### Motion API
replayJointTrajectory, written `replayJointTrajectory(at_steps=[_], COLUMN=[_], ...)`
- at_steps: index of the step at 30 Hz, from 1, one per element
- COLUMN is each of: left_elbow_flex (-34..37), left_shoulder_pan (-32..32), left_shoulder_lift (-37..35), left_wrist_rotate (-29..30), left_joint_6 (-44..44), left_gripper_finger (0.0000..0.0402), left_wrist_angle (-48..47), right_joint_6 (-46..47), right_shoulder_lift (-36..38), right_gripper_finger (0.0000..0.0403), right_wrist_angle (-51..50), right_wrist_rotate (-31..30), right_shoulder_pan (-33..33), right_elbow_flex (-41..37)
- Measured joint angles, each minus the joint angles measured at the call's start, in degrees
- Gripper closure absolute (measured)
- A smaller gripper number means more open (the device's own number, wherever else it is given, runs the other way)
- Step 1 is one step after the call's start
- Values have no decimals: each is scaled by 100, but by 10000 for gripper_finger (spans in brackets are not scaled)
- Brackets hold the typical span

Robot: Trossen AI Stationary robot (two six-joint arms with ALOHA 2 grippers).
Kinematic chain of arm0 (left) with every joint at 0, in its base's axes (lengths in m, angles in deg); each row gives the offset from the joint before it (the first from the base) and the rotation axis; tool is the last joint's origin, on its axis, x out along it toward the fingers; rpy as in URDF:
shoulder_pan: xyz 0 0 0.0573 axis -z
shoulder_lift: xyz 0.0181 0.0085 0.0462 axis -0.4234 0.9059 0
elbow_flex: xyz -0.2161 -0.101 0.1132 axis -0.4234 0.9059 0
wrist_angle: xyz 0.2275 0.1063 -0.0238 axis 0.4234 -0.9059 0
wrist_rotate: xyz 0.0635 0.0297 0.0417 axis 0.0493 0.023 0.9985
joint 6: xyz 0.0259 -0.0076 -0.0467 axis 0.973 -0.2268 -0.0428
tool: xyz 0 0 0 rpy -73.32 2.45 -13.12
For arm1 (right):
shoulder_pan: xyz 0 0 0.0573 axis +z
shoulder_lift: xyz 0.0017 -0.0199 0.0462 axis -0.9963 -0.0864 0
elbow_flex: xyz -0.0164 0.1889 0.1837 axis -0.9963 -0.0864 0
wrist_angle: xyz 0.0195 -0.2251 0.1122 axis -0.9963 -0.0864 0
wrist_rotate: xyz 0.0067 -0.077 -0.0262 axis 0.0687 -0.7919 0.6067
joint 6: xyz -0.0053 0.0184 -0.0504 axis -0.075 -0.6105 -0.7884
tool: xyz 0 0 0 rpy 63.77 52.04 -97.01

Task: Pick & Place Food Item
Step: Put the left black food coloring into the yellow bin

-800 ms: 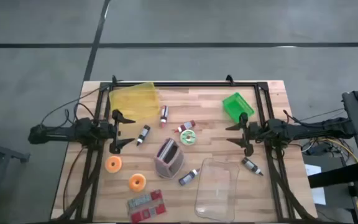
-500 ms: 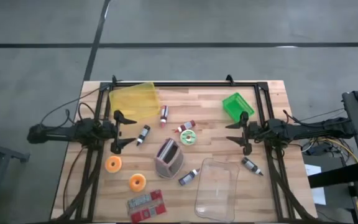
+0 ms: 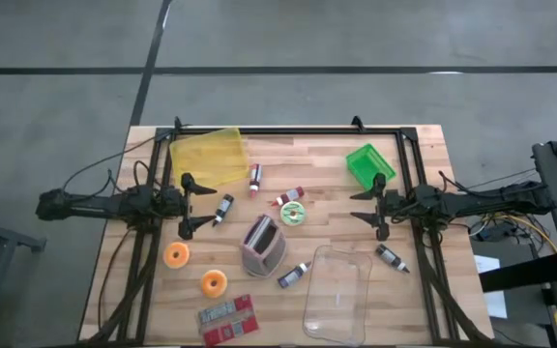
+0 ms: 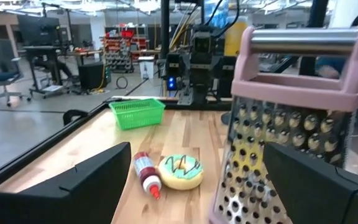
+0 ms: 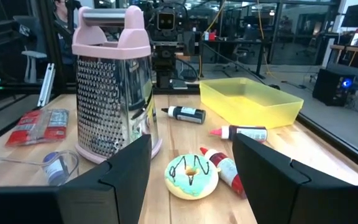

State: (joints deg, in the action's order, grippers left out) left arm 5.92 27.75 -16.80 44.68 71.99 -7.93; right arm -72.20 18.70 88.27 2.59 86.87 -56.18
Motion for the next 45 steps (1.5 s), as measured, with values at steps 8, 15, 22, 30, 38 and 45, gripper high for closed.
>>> replayJointTrajectory(at_steps=[8, 15, 22, 30, 38, 45], left_elbow_flex=[-1, 0, -1, -1, -2, 0], left_shoulder_pan=[0, -7, -9, -11, -11, -11], left_shoulder_lift=[144, 144, 144, 169, 284, 299], left_wrist_rotate=[232, 362, 377, 379, 421, 511], left_joint_6=[123, 348, 347, 229, 214, 227], left_gripper_finger=[32, 32, 32, 32, 32, 32], left_wrist_angle=[43, 55, 48, 42, 42, 39], right_joint_6=[320, 538, 605, 479, 667, 688], right_shoulder_lift=[-188, -423, -645, -699, -700, -708], right_gripper_finger=[182, 182, 182, 182, 182, 182], right_wrist_angle=[0, -1, 2, 11, -56, -481], right_wrist_rotate=[2, 2, -60, -311, -448, -675], right_shoulder_pan=[0, 4, 4, 0, 0, 6], right_elbow_flex=[0, 0, 0, -2, -1, 260])
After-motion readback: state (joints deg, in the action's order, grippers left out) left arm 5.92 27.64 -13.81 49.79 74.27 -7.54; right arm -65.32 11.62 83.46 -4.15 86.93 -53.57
